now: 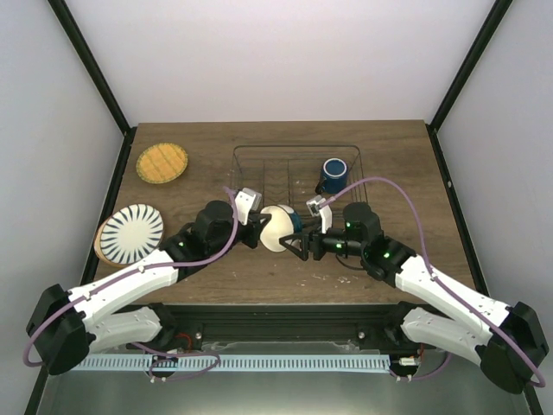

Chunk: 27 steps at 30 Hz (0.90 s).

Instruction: Load the mixed dishes into the dish rack

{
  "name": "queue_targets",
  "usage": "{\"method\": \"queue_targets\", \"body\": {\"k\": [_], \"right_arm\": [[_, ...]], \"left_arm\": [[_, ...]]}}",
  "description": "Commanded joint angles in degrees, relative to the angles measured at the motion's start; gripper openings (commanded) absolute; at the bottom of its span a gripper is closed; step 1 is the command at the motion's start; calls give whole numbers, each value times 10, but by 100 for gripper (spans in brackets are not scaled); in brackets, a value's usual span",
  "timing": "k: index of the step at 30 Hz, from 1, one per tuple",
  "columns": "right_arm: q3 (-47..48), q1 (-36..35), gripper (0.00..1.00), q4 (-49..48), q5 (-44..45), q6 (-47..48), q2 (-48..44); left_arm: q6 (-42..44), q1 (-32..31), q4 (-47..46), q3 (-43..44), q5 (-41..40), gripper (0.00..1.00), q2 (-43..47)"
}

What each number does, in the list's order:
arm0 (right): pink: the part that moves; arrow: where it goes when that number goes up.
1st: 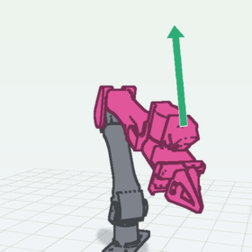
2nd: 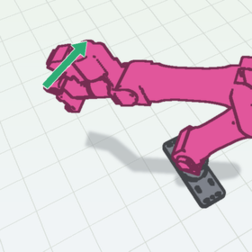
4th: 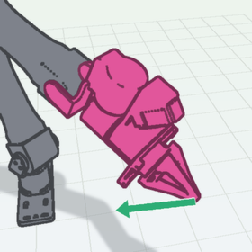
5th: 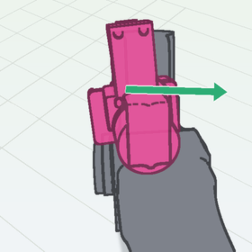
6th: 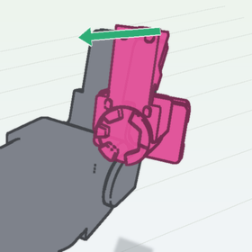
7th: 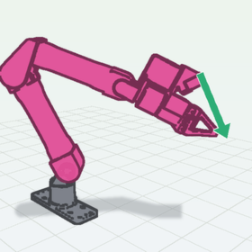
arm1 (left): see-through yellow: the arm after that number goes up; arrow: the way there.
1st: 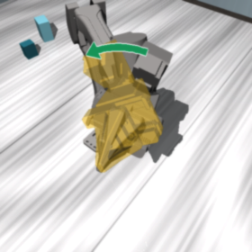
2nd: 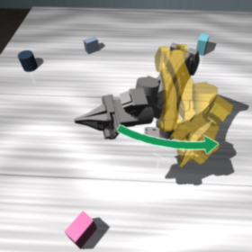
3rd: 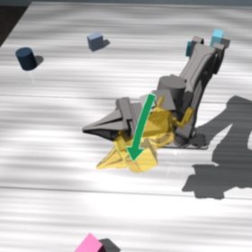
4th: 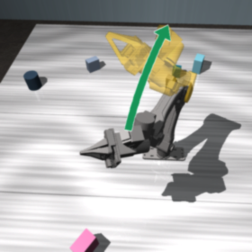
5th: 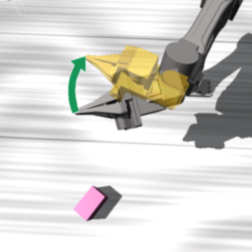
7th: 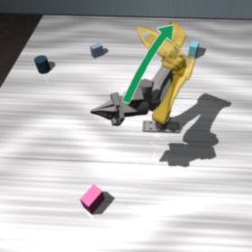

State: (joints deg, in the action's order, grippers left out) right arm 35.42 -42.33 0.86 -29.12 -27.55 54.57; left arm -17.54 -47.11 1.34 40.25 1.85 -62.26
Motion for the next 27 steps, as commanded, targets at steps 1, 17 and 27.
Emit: {"method": "queue_targets", "body": {"k": [1, 17, 27], "right_arm": [[5, -4, 43, -24, -20, 23, 1], [10, -4, 38, -15, 66, 32, -2], [33, -4, 37, 41, 150, 58, -3]], "left_arm": [[-17, 1, -63, -6, 13, 6, -15], [-31, 2, -71, -30, 17, 45, -35], [-41, 1, 19, -38, -44, 95, 26]]}}
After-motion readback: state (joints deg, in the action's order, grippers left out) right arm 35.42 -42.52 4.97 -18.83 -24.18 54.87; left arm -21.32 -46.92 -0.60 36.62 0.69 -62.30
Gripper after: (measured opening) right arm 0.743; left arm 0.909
